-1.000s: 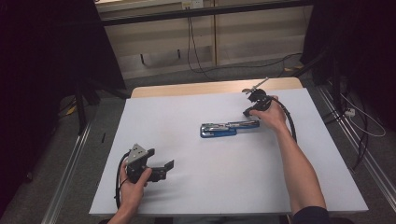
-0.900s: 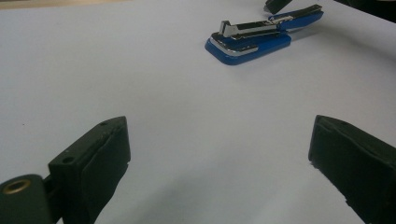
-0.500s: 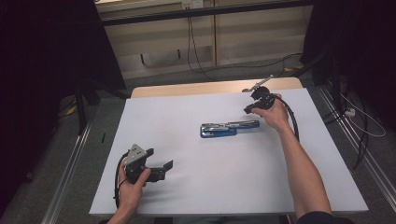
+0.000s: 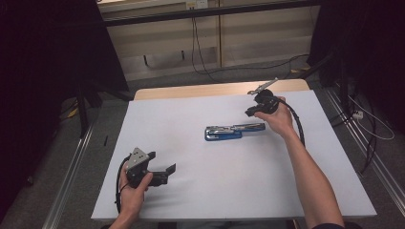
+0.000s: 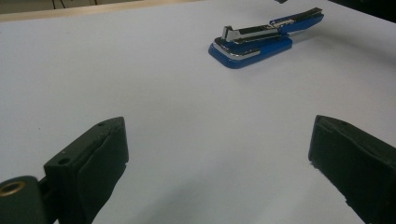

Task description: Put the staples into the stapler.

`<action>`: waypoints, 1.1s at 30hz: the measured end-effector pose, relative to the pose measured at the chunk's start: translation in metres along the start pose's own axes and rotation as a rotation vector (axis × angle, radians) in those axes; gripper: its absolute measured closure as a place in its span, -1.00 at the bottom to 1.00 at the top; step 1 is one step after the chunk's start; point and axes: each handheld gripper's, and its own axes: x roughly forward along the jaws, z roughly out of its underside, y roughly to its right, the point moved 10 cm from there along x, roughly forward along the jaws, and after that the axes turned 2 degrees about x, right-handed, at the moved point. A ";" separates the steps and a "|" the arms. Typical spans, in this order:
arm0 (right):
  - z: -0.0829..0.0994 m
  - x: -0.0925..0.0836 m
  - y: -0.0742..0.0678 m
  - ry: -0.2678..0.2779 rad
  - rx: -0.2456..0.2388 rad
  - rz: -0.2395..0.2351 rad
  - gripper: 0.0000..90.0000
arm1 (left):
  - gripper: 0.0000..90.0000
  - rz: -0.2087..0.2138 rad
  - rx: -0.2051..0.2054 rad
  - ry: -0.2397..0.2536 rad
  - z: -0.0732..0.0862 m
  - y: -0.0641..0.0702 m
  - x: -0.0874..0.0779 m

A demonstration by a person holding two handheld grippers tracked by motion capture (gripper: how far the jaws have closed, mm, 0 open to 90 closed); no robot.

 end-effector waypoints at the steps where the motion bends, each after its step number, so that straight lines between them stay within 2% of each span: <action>1: -0.001 -0.001 -0.001 0.003 -0.003 0.000 0.76 | -0.89 0.000 -0.003 0.001 0.000 0.000 0.000; 5: -0.006 -0.004 -0.008 0.027 -0.011 -0.015 0.76 | -0.89 -0.004 0.000 0.001 0.000 -0.001 -0.002; 13: -0.014 -0.008 -0.023 0.058 -0.056 -0.045 0.76 | -0.89 -0.012 -0.005 0.011 0.000 0.000 -0.003; 21: -0.020 -0.008 -0.038 0.071 -0.086 -0.074 0.76 | -0.89 -0.012 -0.013 0.009 0.000 0.000 -0.002; 26: -0.024 -0.007 -0.044 0.089 -0.100 -0.092 0.76 | -0.89 -0.006 0.010 0.006 -0.001 0.003 -0.002; 33: -0.028 -0.007 -0.053 0.104 -0.125 -0.115 0.76 | -0.89 -0.013 0.002 0.006 0.000 0.000 -0.002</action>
